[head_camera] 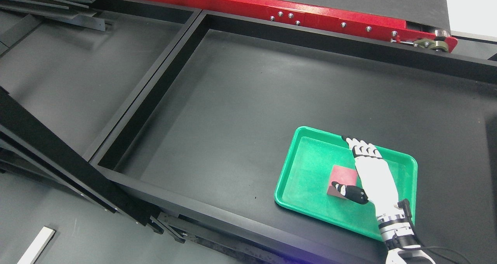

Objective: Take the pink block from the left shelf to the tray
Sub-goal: 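Close the right hand fingers around the pink cube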

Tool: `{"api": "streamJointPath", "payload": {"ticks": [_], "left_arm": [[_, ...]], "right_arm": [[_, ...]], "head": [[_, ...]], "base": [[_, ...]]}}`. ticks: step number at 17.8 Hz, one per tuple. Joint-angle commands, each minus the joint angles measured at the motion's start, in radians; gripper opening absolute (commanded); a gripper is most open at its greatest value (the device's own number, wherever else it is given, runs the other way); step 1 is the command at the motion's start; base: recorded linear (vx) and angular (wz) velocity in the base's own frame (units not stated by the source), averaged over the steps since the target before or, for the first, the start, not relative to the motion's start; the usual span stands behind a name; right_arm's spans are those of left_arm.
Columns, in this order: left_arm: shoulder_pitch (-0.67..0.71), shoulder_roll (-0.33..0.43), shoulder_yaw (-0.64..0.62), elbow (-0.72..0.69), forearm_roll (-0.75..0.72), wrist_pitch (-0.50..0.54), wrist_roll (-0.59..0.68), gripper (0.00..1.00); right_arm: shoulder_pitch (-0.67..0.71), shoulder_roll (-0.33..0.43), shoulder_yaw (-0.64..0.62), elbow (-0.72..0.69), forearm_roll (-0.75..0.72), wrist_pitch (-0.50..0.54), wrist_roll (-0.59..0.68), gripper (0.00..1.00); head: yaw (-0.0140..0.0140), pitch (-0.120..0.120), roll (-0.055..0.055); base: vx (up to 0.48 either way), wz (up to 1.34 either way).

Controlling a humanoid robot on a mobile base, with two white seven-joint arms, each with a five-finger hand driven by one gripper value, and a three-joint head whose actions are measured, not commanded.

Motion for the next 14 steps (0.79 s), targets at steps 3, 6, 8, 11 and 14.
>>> {"api": "streamJointPath", "payload": {"ticks": [3,6,8,11,14], "left_arm": [[-0.001,0.017,0.000,-0.017,0.008,0.000,0.000,1.00],[-0.001,0.017,0.000,-0.017,0.008,0.000,0.000,1.00],[0.000,0.017,0.000,-0.017,0.008,0.000,0.000,1.00],[0.000,0.017,0.000,-0.017,0.008,0.000,0.000,1.00],[0.000,0.017,0.000,-0.017,0.008,0.000,0.000,1.00]], "right_arm": [[0.028,-0.056,0.032,0.009,-0.002,-0.007,0.001,1.00],[0.040,-0.054,-0.009,-0.003,-0.049,-0.075,-0.029,1.00],[0.041,-0.053,-0.036,-0.003,-0.123,-0.116,-0.046,1.00],[0.041,-0.056,-0.040,-0.004,-0.155,-0.130,-0.049,1.00],[0.055,-0.057,-0.040,-0.005,-0.157,-0.179,-0.048,1.00]], "head": [[0.0000,0.000,0.000],[0.0000,0.000,0.000],[0.0000,0.000,0.000],[0.0000,0.000,0.000],[0.0000,0.000,0.000]], "base": [[0.046,-0.01],[0.018,-0.01],[0.000,0.00],[0.000,0.00],[0.000,0.00]]}}
